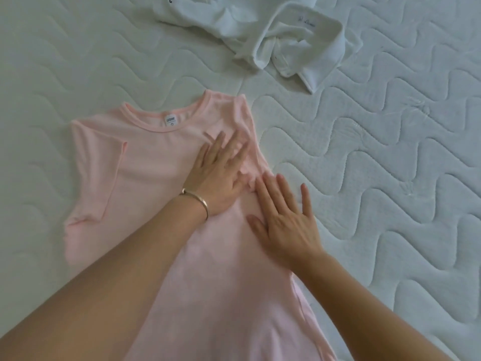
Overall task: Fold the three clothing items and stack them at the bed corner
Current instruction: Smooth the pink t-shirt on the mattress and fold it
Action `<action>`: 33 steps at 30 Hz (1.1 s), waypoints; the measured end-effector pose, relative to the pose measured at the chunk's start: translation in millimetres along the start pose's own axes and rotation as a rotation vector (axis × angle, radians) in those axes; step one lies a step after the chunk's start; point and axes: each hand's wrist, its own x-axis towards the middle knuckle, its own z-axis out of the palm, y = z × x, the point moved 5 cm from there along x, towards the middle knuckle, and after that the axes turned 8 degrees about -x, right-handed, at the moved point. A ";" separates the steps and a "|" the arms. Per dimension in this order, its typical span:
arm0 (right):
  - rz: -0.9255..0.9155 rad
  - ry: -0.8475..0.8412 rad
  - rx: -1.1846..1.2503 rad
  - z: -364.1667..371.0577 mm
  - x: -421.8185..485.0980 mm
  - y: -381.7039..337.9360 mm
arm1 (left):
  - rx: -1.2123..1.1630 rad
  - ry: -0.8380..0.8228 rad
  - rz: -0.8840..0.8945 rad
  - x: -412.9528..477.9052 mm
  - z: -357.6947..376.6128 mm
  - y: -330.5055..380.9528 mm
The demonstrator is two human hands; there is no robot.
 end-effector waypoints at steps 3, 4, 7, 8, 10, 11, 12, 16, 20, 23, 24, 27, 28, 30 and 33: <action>0.024 -0.039 -0.041 0.2 -35.9 4.7 | 0.038 0.031 0.124 -73.0 23.3 14.9; 0.029 -0.055 -0.051 0.0 -49.2 4.8 | 0.042 0.038 0.132 -98.1 33.2 17.3; 0.037 -0.109 -0.055 0.0 -87.6 -0.9 | 0.016 0.036 0.105 -162.9 53.9 24.3; 0.039 -0.130 -0.040 0.0 -100.0 -3.0 | 0.004 0.038 0.093 -180.0 58.9 27.5; 0.053 -0.163 -0.004 -0.3 -124.0 -5.0 | -0.016 0.027 0.061 -208.4 67.7 35.4; 0.067 -0.172 0.016 -0.9 -135.4 -5.0 | -0.033 0.016 0.042 -219.9 72.2 40.6; 0.081 -0.173 0.036 -2.4 -145.8 -5.4 | -0.052 0.003 0.025 -230.0 76.8 46.9; 0.083 -0.138 0.133 -8.2 -177.8 -10.5 | -0.069 -0.010 0.013 -256.8 94.6 75.4; 0.193 -0.066 0.378 -19.4 -204.4 3.5 | 0.000 -0.032 0.008 -270.7 107.8 94.9; 0.386 -0.180 0.617 -19.9 -215.3 15.4 | 0.034 -0.035 0.009 -279.0 111.8 103.5; 0.395 -0.217 0.625 -18.6 -217.8 16.3 | 0.034 -0.017 0.017 -280.9 112.2 105.7; 0.428 -0.221 0.694 -18.0 -226.0 22.1 | 0.016 0.035 0.046 -284.5 110.9 108.9; 0.473 -0.232 0.755 -18.2 -227.9 26.9 | 0.016 0.050 0.061 -284.9 109.8 109.3; 0.571 -0.274 0.885 -17.1 -232.5 36.4 | 0.039 0.054 0.094 -287.8 110.0 109.0; 0.664 -0.325 1.008 -18.4 -235.7 46.1 | 0.028 0.040 0.107 -300.0 109.9 102.8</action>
